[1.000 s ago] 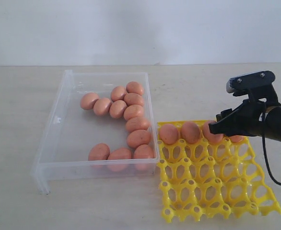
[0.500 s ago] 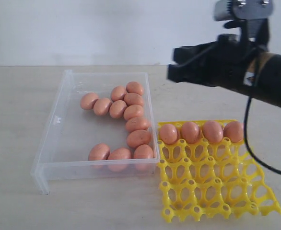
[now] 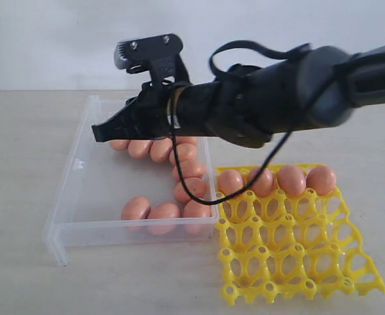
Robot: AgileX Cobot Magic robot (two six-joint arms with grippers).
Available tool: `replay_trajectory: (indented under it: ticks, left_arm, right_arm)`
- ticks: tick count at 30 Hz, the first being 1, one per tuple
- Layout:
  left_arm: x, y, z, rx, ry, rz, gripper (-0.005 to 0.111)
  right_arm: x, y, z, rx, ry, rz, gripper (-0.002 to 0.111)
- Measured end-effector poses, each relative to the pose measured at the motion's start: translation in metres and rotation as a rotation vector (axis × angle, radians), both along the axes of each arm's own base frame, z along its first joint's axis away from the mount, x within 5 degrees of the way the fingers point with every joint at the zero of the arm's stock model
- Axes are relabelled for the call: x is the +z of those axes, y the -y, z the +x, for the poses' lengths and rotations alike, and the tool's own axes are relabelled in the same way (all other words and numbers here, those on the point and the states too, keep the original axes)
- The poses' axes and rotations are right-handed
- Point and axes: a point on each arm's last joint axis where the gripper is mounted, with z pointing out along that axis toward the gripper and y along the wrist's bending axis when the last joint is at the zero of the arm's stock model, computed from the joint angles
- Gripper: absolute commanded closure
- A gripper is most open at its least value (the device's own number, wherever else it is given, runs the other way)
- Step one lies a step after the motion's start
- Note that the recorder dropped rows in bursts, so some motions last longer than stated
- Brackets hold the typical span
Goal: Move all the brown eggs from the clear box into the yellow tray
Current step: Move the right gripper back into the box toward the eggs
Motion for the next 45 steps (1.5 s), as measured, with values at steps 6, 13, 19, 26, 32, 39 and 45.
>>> replay_trajectory:
  ticks: [6,13,19,26,32,39,45]
  left_arm:
    - [0.0,0.0,0.0,0.0,0.0,0.0,0.103]
    - [0.0,0.0,0.0,0.0,0.0,0.0,0.103]
    - [0.0,0.0,0.0,0.0,0.0,0.0,0.103]
    - [0.0,0.0,0.0,0.0,0.0,0.0,0.103]
    - [0.0,0.0,0.0,0.0,0.0,0.0,0.103]
    - [0.0,0.0,0.0,0.0,0.0,0.0,0.103]
    - [0.0,0.0,0.0,0.0,0.0,0.0,0.103]
  right_arm:
    - [-0.027,-0.03,0.016,-0.043,-0.076,-0.192,0.108]
    - [-0.048,-0.047,0.02,0.016,-0.054,-0.292,0.066]
    - [-0.054,-0.056,0.031,-0.025,-0.084,-0.241,0.061]
    - [-0.063,-0.07,0.048,-0.049,-0.086,-0.192,0.068]
    - [-0.064,-0.075,0.05,0.08,0.06,-0.302,0.039]
    - [-0.096,-0.052,0.048,-0.068,-0.142,-0.519,0.051]
    - [-0.086,-0.037,0.043,-0.167,-0.243,-0.627,0.052]
